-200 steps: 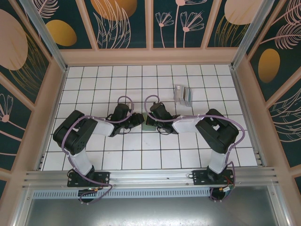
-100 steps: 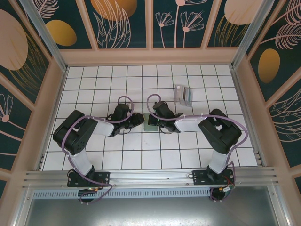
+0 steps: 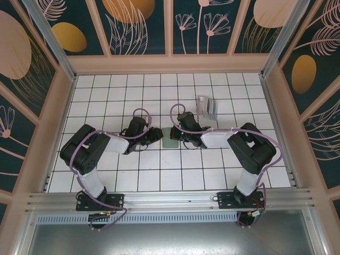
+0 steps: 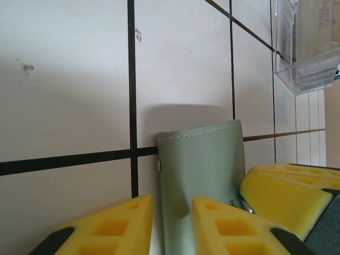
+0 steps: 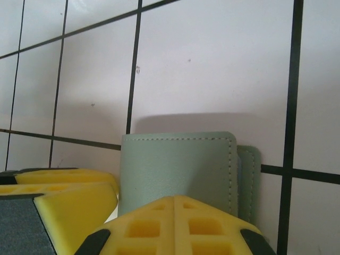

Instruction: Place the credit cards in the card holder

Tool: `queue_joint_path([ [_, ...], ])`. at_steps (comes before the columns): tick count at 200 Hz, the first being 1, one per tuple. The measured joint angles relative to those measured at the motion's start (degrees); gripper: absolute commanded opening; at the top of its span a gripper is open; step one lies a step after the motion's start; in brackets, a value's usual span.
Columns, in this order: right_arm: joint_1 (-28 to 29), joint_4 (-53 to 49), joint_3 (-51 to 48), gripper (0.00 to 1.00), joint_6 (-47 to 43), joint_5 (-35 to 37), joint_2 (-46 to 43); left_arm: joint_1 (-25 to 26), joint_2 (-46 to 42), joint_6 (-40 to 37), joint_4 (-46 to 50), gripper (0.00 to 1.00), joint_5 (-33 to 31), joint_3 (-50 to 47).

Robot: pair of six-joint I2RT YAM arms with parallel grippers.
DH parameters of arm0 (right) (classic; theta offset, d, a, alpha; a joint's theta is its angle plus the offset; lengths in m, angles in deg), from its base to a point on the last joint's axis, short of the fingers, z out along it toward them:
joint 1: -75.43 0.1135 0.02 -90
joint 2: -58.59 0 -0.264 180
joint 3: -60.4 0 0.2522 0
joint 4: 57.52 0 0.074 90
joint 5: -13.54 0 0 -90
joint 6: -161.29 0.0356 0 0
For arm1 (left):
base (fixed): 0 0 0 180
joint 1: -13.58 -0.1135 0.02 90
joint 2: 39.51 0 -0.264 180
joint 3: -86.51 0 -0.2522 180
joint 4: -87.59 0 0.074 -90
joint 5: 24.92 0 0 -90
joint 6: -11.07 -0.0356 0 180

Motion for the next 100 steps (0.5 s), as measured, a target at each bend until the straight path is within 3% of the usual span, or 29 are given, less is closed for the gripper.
queue_joint_path([
  [100, 0.39, 0.87, -0.57, 0.00, 0.02, -0.87, 0.02, 0.00, 0.00, 0.02, -0.02, 0.27, 0.02, 0.00],
])
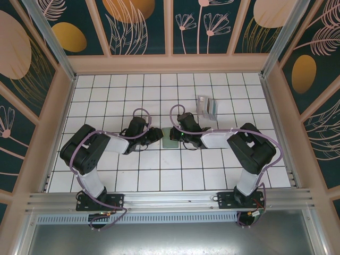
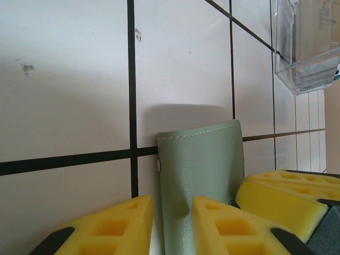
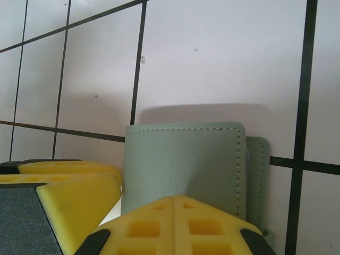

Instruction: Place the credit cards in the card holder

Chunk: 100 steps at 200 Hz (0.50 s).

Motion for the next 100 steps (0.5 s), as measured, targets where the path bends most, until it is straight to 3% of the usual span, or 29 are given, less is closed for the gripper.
queue_joint_path([
  [100, 2.62, 1.60, -0.07, 0.00, 0.28, 2.82, 1.25, 0.00, 0.00, 0.22, -0.02, 0.27, -0.02, -0.02],
])
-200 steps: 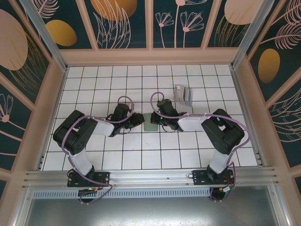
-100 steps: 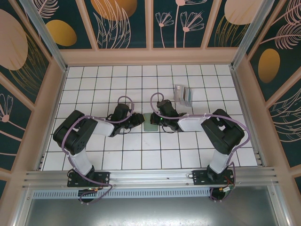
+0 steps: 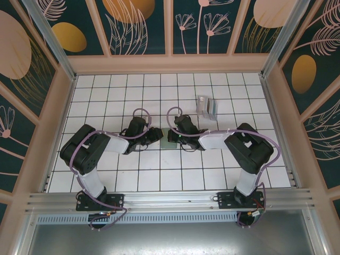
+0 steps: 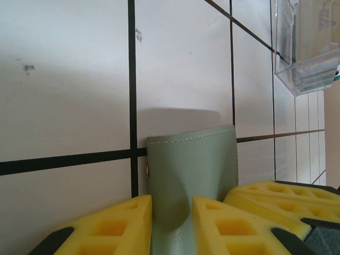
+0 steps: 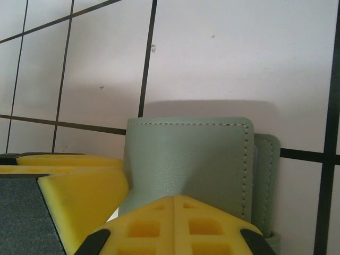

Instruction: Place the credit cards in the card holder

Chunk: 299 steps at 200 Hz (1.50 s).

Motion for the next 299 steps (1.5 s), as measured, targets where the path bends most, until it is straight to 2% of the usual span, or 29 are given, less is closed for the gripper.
queue_joint_path([
  [90, 6.32, 1.40, 0.68, 0.00, 1.49, 16.02, 1.99, 0.00, -0.63, 0.63, -0.52, 0.30, -0.22, -0.76],
  [124, 7.87, 1.11, 1.70, 0.00, 3.43, 21.14, 3.08, -0.09, -2.78, 0.57, 2.82, 0.32, -0.46, -1.22],
  [164, 9.01, -0.46, 2.84, 0.00, 4.39, 24.33, 3.74, -4.31, -8.87, 0.28, 6.80, 0.34, -1.07, -4.44],
  [189, 9.22, 0.04, 2.89, 0.00, 1.11, 24.37, 4.04, -8.63, -13.29, -0.31, 8.94, 0.35, -1.95, -6.21],
  [209, 8.94, 4.35, 0.42, 0.00, -3.19, 22.75, 3.54, -10.82, -16.55, -0.74, 10.54, 0.36, -3.06, -7.37],
  [260, 8.13, 21.62, -12.59, 0.00, -16.06, 14.60, -0.52, -12.74, -18.73, -0.96, 12.81, 0.38, -4.17, -7.69],
  [299, 8.02, 31.61, -17.22, 0.00, -21.99, 13.35, 0.44, -12.83, -18.73, -0.96, 14.56, 0.39, -4.59, -7.02],
])
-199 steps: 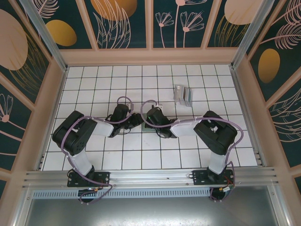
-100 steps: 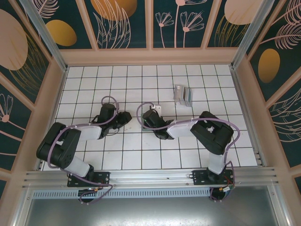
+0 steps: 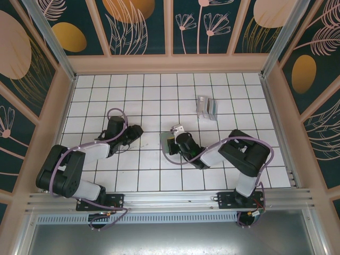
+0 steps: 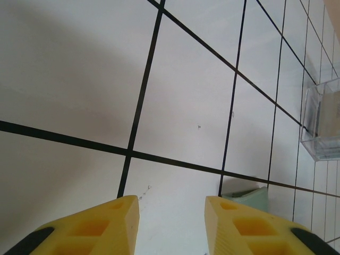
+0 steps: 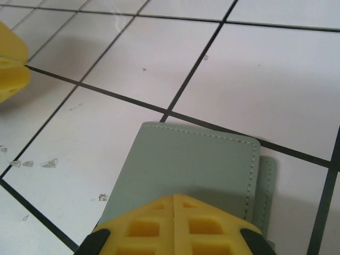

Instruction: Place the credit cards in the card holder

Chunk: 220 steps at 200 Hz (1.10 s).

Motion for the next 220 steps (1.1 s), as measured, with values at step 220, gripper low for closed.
queue_joint_path([
  [220, -8.41, -4.79, 3.13, 0.00, -5.73, -16.39, -3.30, -1.29, -6.45, -0.37, 0.28, 0.43, -0.15, -3.28],
])
